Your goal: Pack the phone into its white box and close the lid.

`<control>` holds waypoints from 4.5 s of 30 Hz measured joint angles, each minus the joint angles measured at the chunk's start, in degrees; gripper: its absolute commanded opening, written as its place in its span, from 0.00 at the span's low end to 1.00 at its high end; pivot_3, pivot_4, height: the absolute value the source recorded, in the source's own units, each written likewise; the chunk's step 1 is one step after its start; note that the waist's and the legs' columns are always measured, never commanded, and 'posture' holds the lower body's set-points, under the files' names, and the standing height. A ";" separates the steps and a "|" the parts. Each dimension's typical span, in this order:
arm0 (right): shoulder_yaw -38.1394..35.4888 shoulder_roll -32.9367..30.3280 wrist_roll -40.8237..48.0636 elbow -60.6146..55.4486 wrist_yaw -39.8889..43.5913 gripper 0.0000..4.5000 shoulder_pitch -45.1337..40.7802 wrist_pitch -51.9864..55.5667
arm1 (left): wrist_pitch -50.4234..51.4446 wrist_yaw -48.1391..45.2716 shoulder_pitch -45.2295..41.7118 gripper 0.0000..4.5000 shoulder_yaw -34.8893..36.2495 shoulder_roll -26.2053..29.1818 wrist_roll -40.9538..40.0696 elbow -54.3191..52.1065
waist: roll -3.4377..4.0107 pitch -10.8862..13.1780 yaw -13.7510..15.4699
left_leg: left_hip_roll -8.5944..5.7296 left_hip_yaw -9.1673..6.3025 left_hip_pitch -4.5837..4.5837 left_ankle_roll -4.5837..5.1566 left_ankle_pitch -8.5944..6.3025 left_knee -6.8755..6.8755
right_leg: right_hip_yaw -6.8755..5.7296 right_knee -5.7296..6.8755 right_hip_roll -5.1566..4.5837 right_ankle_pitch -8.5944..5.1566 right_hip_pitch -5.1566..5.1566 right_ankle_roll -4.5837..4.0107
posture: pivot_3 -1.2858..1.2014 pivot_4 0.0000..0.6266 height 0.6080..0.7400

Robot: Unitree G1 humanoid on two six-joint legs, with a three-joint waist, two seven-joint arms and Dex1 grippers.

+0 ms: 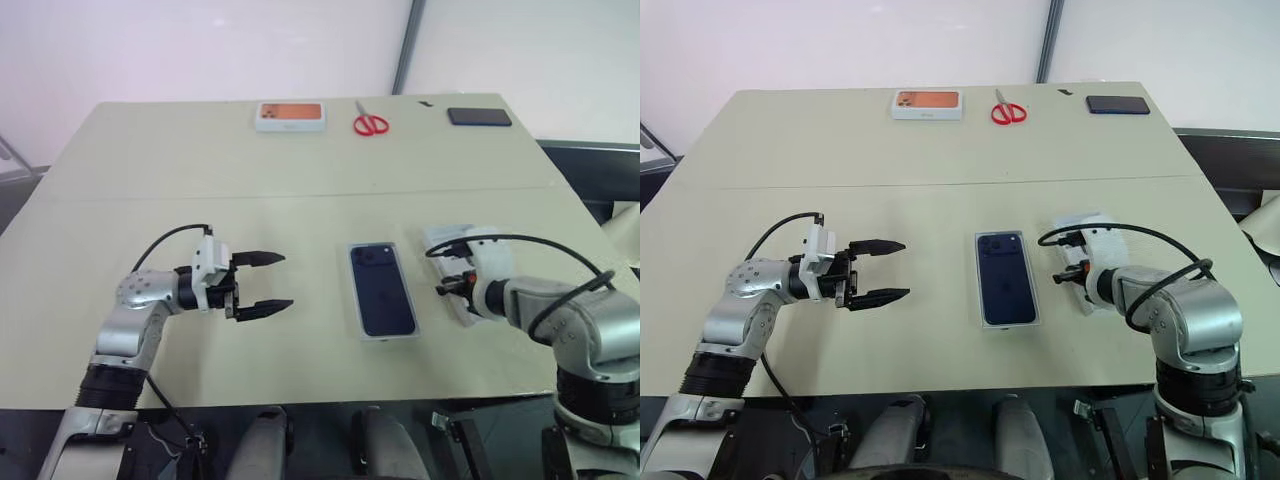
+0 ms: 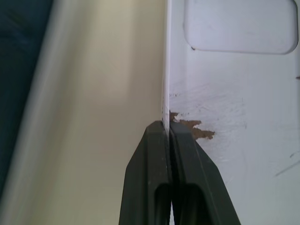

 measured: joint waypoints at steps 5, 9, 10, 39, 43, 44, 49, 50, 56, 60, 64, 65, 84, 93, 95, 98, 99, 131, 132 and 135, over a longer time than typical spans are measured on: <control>-4.37 5.68 4.22 -0.15 3.41 0.01 -6.35 -0.23 | 0.21 1.38 -0.72 0.97 0.16 -0.15 -0.02 0.84 | 0.07 0.04 0.26 | -0.02 0.00 -0.05 0.00 0.00 -0.04 | 0.00 0.03 -0.03 0.00 -0.05 0.00 | 0.52 0.24 1.00; -7.80 10.18 7.16 -0.06 5.52 0.01 -9.64 -0.86 | 0.76 3.36 -1.18 0.97 0.25 -0.88 0.00 1.03 | 0.06 0.03 0.27 | -0.02 -0.01 -0.04 0.00 0.00 -0.05 | -0.02 0.04 -0.02 0.00 -0.05 0.00 | 0.52 0.24 1.00; -8.34 11.95 8.36 0.16 6.18 0.01 -9.69 -0.70 | 0.77 3.94 -1.31 0.97 0.26 -1.16 0.00 1.04 | 0.06 0.04 0.21 | -0.01 0.00 -0.04 0.00 0.00 -0.06 | -0.01 0.04 -0.01 0.00 -0.06 0.00 | 0.52 0.24 1.00; -2.26 19.11 59.06 11.47 -18.26 0.00 6.94 -5.65 | 7.64 10.69 0.37 0.78 0.98 -3.31 -3.08 -4.21 | 0.09 0.05 -0.06 | 0.00 0.02 -0.02 0.00 0.01 -0.17 | 0.11 0.11 -0.03 0.01 -0.17 -0.02 | 0.52 0.24 1.00; 1.52 15.81 62.62 12.33 -22.07 0.00 7.78 -11.64 | 8.30 10.21 1.94 0.32 -0.52 -4.25 -2.93 -5.78 | 0.08 0.05 -0.02 | 0.02 0.02 -0.02 0.00 0.00 -0.18 | 0.10 0.08 -0.01 0.00 -0.15 -0.02 | 0.52 0.24 1.00; 2.34 15.18 63.26 12.35 -22.55 0.00 8.03 -12.80 | 8.11 10.12 2.21 0.22 -0.94 -4.26 -2.74 -5.93 | 0.08 0.04 -0.01 | 0.02 0.02 -0.02 0.00 0.00 -0.18 | 0.10 0.06 -0.01 0.00 -0.14 -0.02 | 0.52 0.24 1.00; 7.07 11.70 65.18 12.49 -23.45 0.00 8.87 -18.28 | 5.67 9.46 1.73 0.02 -6.37 -6.84 1.28 -3.08 | 0.07 0.04 0.28 | -0.01 0.04 -0.02 0.01 0.01 -0.14 | 0.09 -0.01 -0.01 0.00 -0.06 -0.02 | 0.52 0.24 1.00; 7.50 11.01 65.18 12.60 -23.42 0.00 9.02 -19.34 | 5.41 9.42 0.87 0.02 -6.78 -7.42 1.97 -1.52 | 0.07 0.04 0.31 | -0.01 0.05 -0.03 0.01 0.01 -0.13 | 0.07 -0.01 -0.01 0.00 -0.06 -0.02 | 0.52 0.24 1.00; 8.90 6.53 65.11 14.48 -22.45 0.44 9.88 -23.35 | 3.23 9.93 -4.00 0.00 -7.00 -9.79 3.38 2.61 | 0.06 0.03 0.29 | -0.02 0.05 -0.04 0.01 0.01 -0.13 | 0.07 -0.03 -0.01 0.00 -0.05 -0.01 | 0.52 0.24 1.00; 9.78 1.81 61.52 14.56 -19.52 0.89 9.79 -24.66 | 2.26 10.11 -4.84 0.00 -7.79 -11.42 3.81 4.70 | 0.08 0.05 0.21 | -0.01 0.06 -0.04 0.01 0.01 -0.13 | 0.07 -0.02 0.02 0.00 -0.07 -0.01 | 0.52 0.24 1.00; 7.88 -6.05 55.65 13.54 -9.75 0.89 8.28 -27.26 | 1.66 10.04 -7.12 0.00 -7.97 -12.09 4.52 6.92 | 0.08 0.06 0.41 | -0.05 0.13 -0.08 0.02 0.00 -0.09 | 0.04 -0.05 0.09 0.00 -0.06 0.00 | 0.52 0.24 1.00; 7.28 -9.25 53.32 12.87 -5.96 0.89 8.49 -27.95 | 1.09 10.04 -7.98 0.00 -8.00 -12.33 4.74 7.89 | 0.07 0.06 0.61 | -0.06 0.10 -0.09 0.02 0.00 -0.08 | -0.02 -0.08 0.09 -0.01 -0.03 0.00 | 0.52 0.24 1.00; 18.60 -18.70 -6.80 22.09 14.12 0.70 10.17 -67.81 | -6.45 6.55 -16.51 0.00 -9.12 -17.00 9.44 22.24 | 0.04 0.09 0.28 | -0.09 0.13 -0.09 0.03 -0.01 0.01 | 0.00 -0.05 0.17 0.00 -0.04 0.01 | 0.52 0.24 1.00; 19.45 -20.32 -15.35 21.02 20.59 0.02 15.59 -75.13 | -2.76 4.60 -12.15 0.00 -8.13 -9.54 9.24 17.64 | 0.06 0.08 0.54 | -0.08 0.11 -0.05 0.03 -0.01 0.05 | 0.00 -0.04 0.15 0.00 0.03 0.00 | 0.52 0.24 1.00; 19.72 -20.89 -16.83 21.13 22.48 0.02 16.11 -76.90 | -1.68 4.24 -12.16 0.00 -8.42 -9.26 9.54 17.61 | 0.06 0.09 0.51 | -0.09 0.11 -0.05 0.03 -0.01 0.11 | 0.00 -0.07 0.13 0.00 0.08 0.00 | 0.52 0.24 1.00; 19.15 -20.60 -15.83 21.17 25.80 0.02 16.09 -77.53 | -0.31 4.00 -12.21 0.00 -10.06 -10.65 10.04 18.01 | 0.06 0.09 0.52 | -0.08 0.08 -0.05 0.03 -0.02 0.12 | -0.03 -0.07 0.13 0.00 0.10 0.00 | 0.52 0.24 1.00; 18.91 -20.60 -15.34 21.13 26.87 0.02 16.09 -77.68 | 0.26 3.97 -12.26 0.00 -10.63 -11.21 10.27 18.21 | 0.06 0.09 0.51 | -0.08 0.08 -0.05 0.03 -0.02 0.12 | -0.03 -0.07 0.13 0.00 0.10 0.00 | 0.52 0.24 1.00; 15.76 -19.73 -13.31 17.19 35.42 0.02 17.34 -75.00 | 5.89 4.56 -19.74 0.00 -11.71 -17.23 12.86 24.56 | 0.04 0.10 0.49 | -0.09 0.06 -0.04 0.03 -0.02 0.19 | -0.06 -0.03 0.15 0.00 0.13 0.01 | 0.52 0.24 1.00; 15.75 -19.79 -13.65 17.20 35.51 0.02 17.34 -75.03 | 5.90 4.68 -19.74 0.00 -11.68 -17.35 12.86 24.56 | 0.04 0.10 0.49 | -0.09 0.06 -0.04 0.03 -0.02 0.19 | -0.06 -0.03 0.15 0.00 0.13 0.00 | 0.52 0.24 1.00; 15.82 -19.97 -14.96 17.37 35.82 0.02 17.33 -75.72 | 5.84 5.11 -19.77 0.00 -11.69 -17.61 13.01 24.56 | 0.04 0.10 0.50 | -0.10 0.06 -0.04 0.03 -0.02 0.20 | -0.06 -0.03 0.15 0.00 0.13 0.01 | 0.52 0.24 1.00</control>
